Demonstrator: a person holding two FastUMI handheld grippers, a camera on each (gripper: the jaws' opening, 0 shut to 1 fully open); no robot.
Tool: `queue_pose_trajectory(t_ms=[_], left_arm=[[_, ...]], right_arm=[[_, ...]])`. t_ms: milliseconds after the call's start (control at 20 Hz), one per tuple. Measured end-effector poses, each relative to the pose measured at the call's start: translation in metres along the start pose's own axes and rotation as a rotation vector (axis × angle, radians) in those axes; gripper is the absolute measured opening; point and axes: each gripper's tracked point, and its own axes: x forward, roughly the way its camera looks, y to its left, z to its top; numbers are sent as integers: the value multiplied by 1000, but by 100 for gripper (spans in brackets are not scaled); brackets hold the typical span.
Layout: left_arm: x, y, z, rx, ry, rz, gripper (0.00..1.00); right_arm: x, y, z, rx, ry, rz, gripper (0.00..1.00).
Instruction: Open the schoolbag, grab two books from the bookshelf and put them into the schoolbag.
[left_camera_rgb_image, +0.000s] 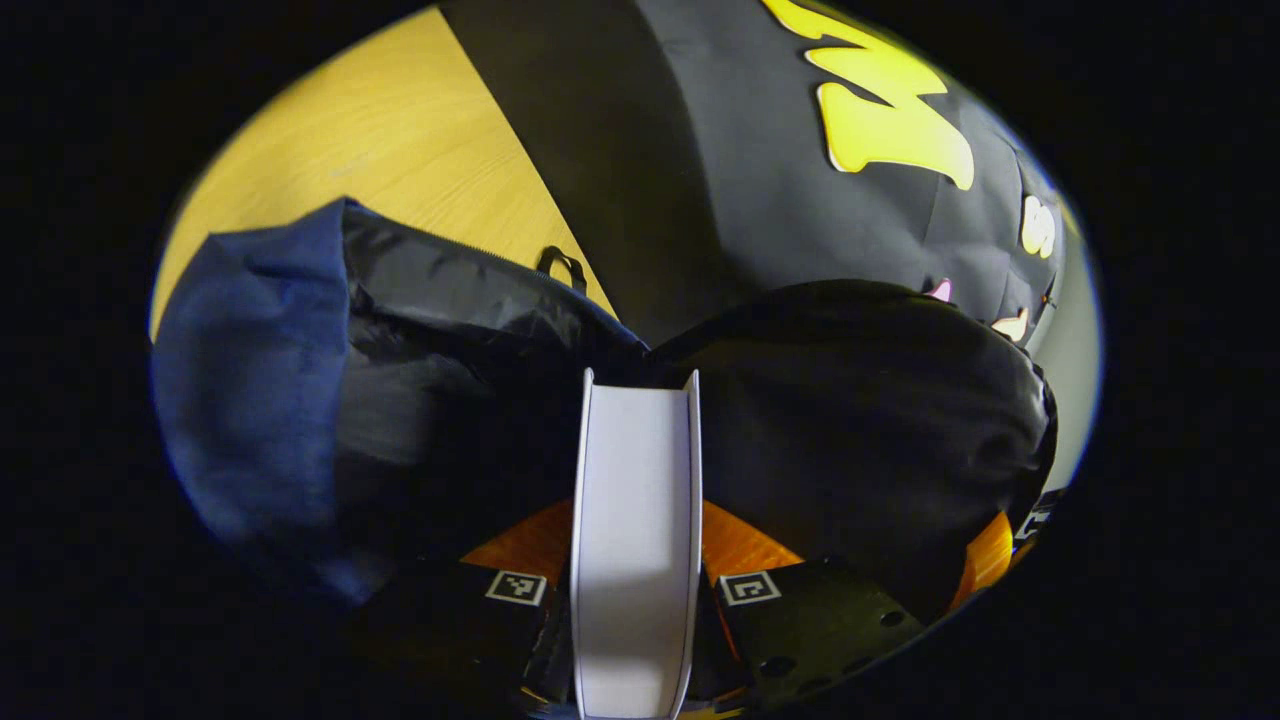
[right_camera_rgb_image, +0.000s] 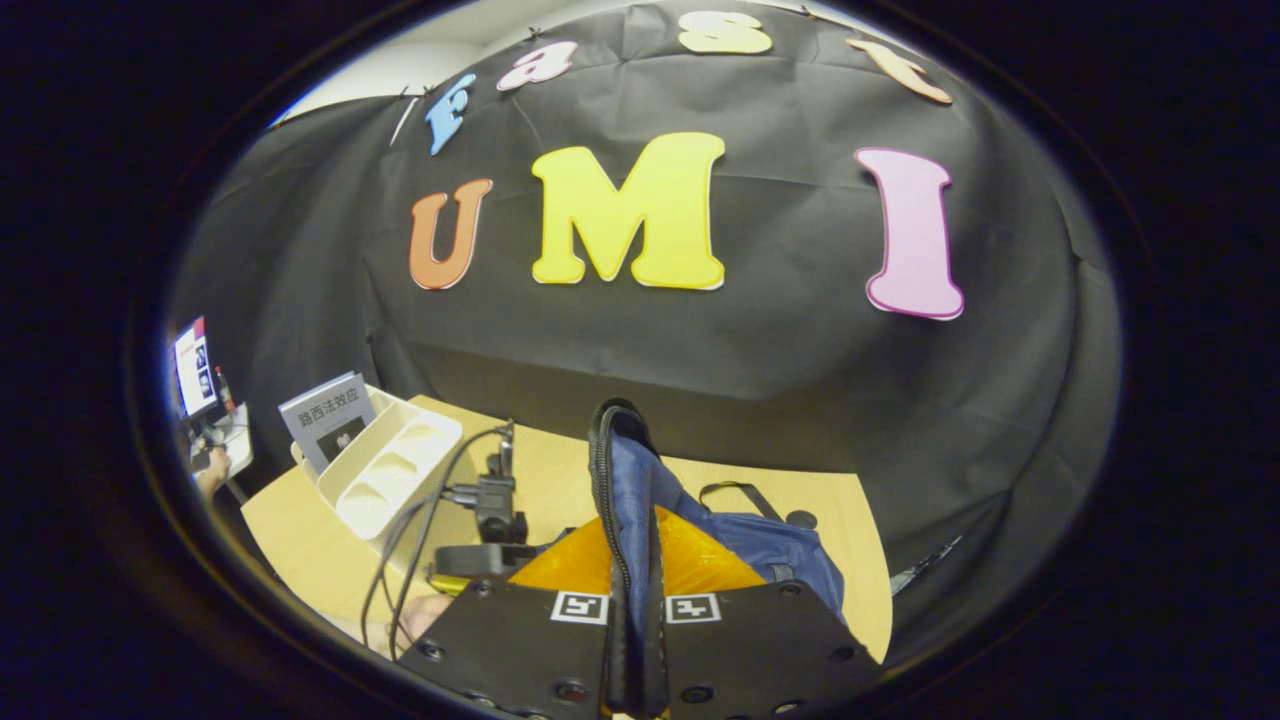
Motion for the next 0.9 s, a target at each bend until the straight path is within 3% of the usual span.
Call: queue_pose_trajectory(t_ms=[100, 150, 250, 300, 350, 400, 450, 550, 750, 900], left_arm=[[7, 5, 3, -47, -6, -55, 49], [8, 8, 4, -48, -11, -68, 53], [8, 13, 7, -27, -16, -59, 49], [10, 18, 8, -16, -16, -38, 49], [8, 31, 8, 2, -23, 31, 60], [10, 39, 11, 25, -7, 74, 67], [10, 47, 7, 48, 14, 111, 67], [2, 55, -6, 103, 57, 159, 78], [-16, 54, -1, 224, 50, 229, 79], [-37, 56, 18, 335, 17, 328, 86]], right_arm=[[1, -2, -1, -21, -7, -11, 6], [1, -3, -1, -23, -13, -14, 6], [2, -4, -5, -19, -9, -4, 6], [3, -5, -6, -25, -5, -5, 6], [4, -8, -7, -35, -1, -10, 3], [4, -8, -8, -39, -1, -7, 6], [4, -7, -8, -41, -1, -2, 6], [3, -8, -9, -30, -8, 4, 6], [5, -21, -10, -8, -22, -16, 6], [4, -31, -12, 21, -32, -21, 6]])
